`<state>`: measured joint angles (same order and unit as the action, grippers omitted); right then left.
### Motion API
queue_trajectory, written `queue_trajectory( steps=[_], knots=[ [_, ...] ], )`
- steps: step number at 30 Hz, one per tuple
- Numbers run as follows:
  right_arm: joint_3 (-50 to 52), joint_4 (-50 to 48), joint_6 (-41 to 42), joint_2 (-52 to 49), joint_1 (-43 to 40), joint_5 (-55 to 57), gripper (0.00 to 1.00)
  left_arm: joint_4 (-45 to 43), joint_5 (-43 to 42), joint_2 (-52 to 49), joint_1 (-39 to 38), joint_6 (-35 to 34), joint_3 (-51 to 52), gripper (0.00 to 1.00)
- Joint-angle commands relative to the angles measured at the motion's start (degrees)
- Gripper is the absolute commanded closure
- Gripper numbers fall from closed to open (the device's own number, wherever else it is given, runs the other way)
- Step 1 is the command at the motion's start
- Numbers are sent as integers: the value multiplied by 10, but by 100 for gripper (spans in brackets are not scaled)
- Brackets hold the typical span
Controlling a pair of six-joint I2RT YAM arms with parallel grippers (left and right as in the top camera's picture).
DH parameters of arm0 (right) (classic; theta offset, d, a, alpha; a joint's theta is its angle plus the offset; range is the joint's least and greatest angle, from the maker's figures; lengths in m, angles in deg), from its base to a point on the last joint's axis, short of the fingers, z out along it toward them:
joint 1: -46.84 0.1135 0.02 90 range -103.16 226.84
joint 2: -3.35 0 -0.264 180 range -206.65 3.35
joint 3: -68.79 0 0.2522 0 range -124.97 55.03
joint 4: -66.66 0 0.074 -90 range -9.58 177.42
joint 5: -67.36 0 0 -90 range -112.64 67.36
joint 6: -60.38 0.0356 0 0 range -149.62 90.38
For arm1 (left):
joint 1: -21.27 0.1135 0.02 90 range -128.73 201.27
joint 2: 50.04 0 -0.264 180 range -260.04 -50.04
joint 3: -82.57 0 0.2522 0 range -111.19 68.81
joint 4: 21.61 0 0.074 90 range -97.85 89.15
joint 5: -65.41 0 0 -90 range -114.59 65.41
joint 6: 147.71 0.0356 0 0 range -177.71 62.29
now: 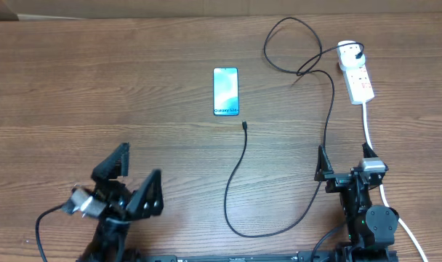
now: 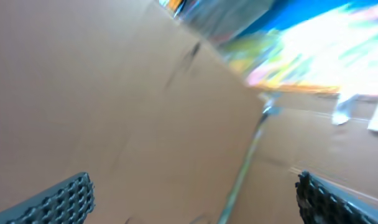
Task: Plug charger to phone and switch on socket
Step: 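Move the left gripper forward over the Galaxy phone and lower it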
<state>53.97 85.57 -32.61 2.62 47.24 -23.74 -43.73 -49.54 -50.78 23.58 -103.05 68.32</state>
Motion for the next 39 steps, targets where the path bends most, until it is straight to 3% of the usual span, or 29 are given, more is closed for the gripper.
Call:
queue_trajectory(
  steps=[1,4,8,17,23,33,35,39],
  knots=[
    [6,-3,-1,5,0,1,0,-52,13,5,3,-100,-1,0],
    [6,-3,-1,5,0,2,0,-55,41,5,3,-168,-16,0],
    [6,-3,-1,5,0,2,0,-38,33,5,3,-179,-59,0],
    [6,-3,-1,5,0,2,0,190,4,2,3,-81,-228,0],
    [6,-3,-1,5,0,2,0,442,-8,-76,3,64,-425,0],
    [6,-3,-1,5,0,1,0,981,-4,-408,3,257,-850,0],
    [6,-3,-1,5,0,1,0,1044,-44,-468,3,256,-911,0],
    [6,-3,-1,5,0,2,0,1129,-201,-551,3,256,-961,0]
  ],
)
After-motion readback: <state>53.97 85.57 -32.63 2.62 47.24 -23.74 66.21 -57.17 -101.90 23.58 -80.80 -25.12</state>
